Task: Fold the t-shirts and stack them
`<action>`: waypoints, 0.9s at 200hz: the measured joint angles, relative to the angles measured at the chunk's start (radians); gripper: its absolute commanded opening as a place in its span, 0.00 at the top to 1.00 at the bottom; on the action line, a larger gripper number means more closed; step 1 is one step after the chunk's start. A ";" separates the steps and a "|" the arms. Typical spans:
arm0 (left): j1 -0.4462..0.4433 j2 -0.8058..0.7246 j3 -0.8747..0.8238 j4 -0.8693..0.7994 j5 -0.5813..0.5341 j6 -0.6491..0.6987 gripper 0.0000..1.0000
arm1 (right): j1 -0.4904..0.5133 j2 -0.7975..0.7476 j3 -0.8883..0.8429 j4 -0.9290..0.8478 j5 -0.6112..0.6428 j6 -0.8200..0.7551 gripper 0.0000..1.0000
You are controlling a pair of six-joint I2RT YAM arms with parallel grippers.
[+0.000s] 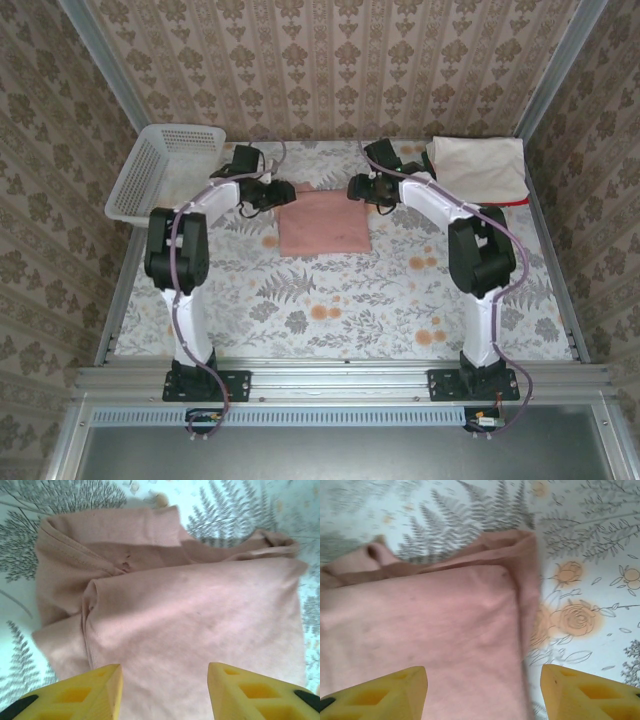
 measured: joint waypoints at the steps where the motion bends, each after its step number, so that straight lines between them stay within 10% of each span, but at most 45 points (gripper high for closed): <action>1: 0.000 -0.009 -0.005 0.000 -0.002 0.000 0.49 | 0.000 0.000 0.000 0.000 0.000 0.000 0.34; 93: -0.084 -0.164 -0.454 0.193 -0.003 -0.037 0.46 | 0.079 0.053 -0.174 0.051 0.006 0.000 0.39; 124: -0.074 -0.172 -0.484 0.243 0.000 -0.037 0.46 | 0.078 0.003 -0.194 0.029 0.026 -0.030 0.31; 154: -0.074 -0.194 -0.504 0.241 -0.011 -0.032 0.46 | 0.030 -0.143 -0.187 -0.030 0.114 -0.097 0.01; 180: -0.063 -0.232 -0.530 0.203 -0.027 -0.027 0.45 | -0.122 -0.204 -0.097 -0.072 0.220 -0.174 0.00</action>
